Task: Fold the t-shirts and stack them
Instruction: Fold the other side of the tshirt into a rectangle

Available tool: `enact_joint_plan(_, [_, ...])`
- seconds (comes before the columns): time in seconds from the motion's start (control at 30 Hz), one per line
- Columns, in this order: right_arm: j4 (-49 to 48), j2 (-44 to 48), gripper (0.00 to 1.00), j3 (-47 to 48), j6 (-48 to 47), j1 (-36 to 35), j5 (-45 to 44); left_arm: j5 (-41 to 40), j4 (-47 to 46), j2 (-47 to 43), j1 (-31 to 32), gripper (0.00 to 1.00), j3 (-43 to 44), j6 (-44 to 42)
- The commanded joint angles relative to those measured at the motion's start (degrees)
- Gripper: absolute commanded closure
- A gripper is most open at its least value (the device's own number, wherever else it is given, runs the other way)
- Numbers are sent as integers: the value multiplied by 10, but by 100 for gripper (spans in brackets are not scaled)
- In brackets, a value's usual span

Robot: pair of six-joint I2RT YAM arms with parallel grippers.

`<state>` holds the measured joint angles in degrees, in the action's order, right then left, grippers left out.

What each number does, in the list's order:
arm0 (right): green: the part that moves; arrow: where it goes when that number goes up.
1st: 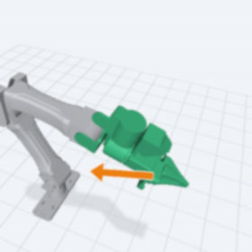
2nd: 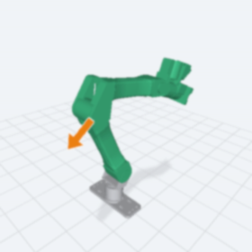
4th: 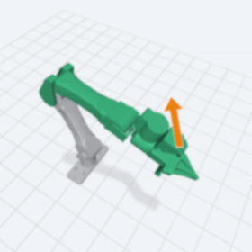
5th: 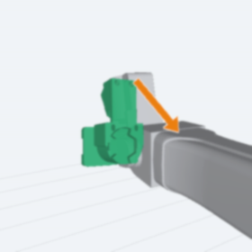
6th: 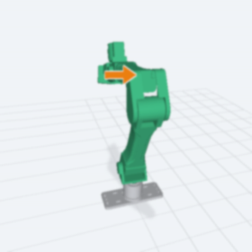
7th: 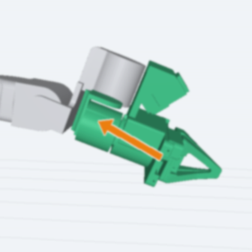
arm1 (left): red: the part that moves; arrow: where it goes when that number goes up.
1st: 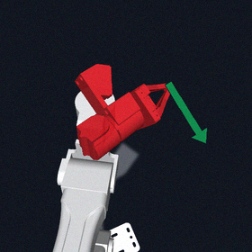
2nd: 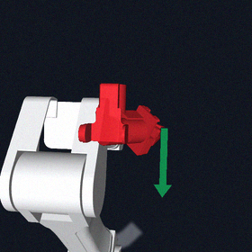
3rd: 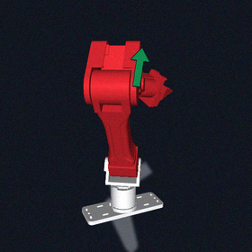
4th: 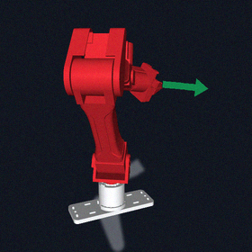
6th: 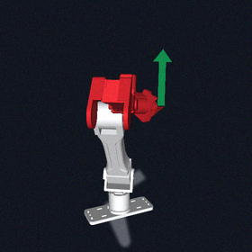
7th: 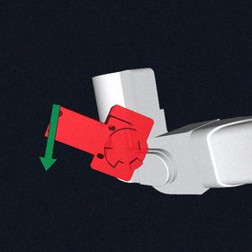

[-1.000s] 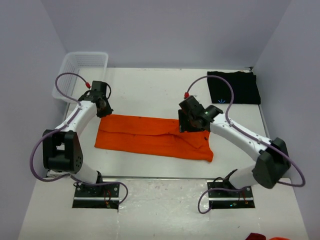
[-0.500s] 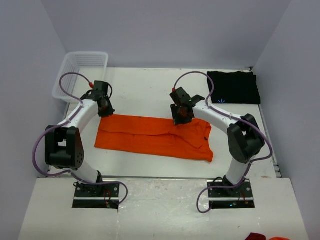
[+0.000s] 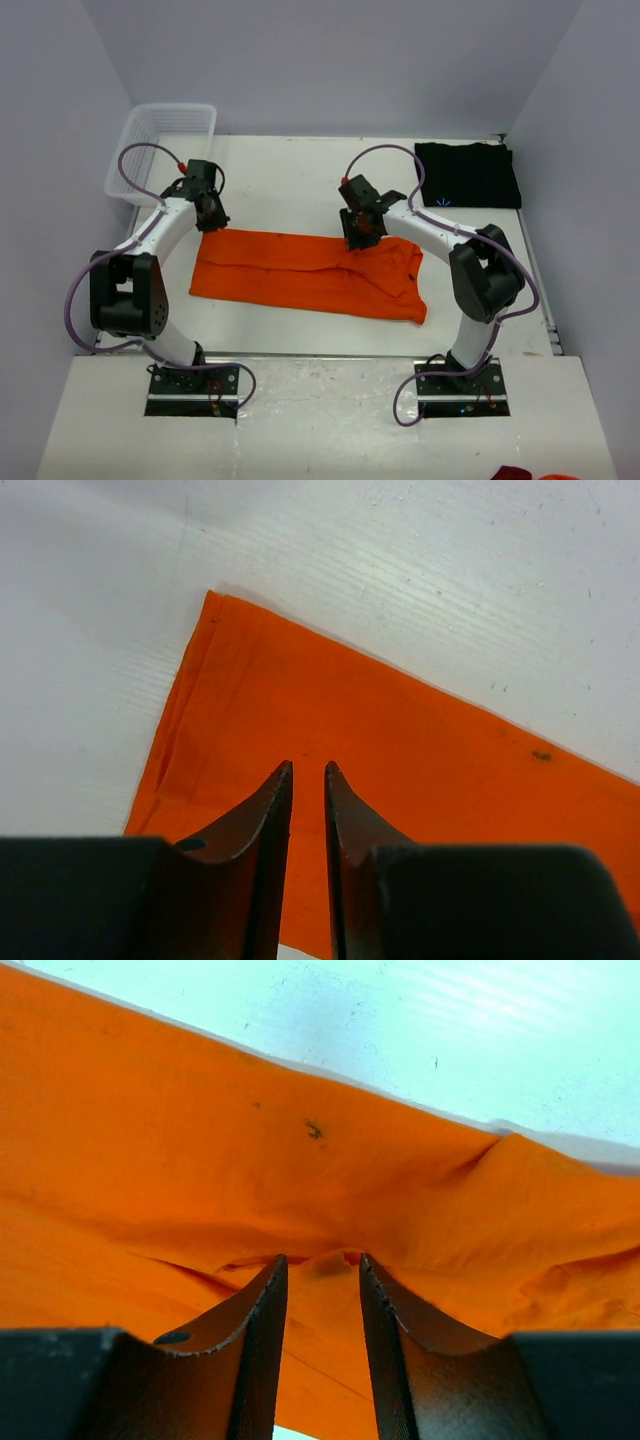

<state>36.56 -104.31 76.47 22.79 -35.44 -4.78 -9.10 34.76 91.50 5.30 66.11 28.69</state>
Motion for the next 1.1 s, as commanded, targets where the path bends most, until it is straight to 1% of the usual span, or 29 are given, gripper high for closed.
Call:
enact_joint_plan(0.0, [-22, -2, 64, -5, -3, 2, 10, 7, -16, 8, 1, 79, 20, -13])
enact_joint_plan(0.3, [-38, -10, 67, -25, 2, 3, 15, 4, -16, 6, 1, 78, 19, -13])
enact_joint_plan(0.4, [-40, -11, 72, -26, 2, 2, 17, 5, -16, 7, 1, 78, 18, -13])
enact_joint_plan(0.47, [-37, -12, 73, -22, 3, 2, 14, 3, -15, 7, 1, 78, 17, -14])
enact_joint_plan(0.57, [-36, -9, 82, -21, 3, 2, 8, 3, -17, 8, 1, 78, 15, -14])
enact_joint_plan(0.6, [-35, -8, 88, -20, 3, 2, 8, 3, -18, 8, 1, 78, 14, -14])
enact_joint_plan(0.7, [-31, 1, 100, -22, 4, -2, 6, 3, -19, 9, 1, 78, 10, -13])
enact_joint_plan(1.07, [-18, 79, 100, -82, 24, -40, -24, 5, -25, 6, 2, 77, -11, -8])
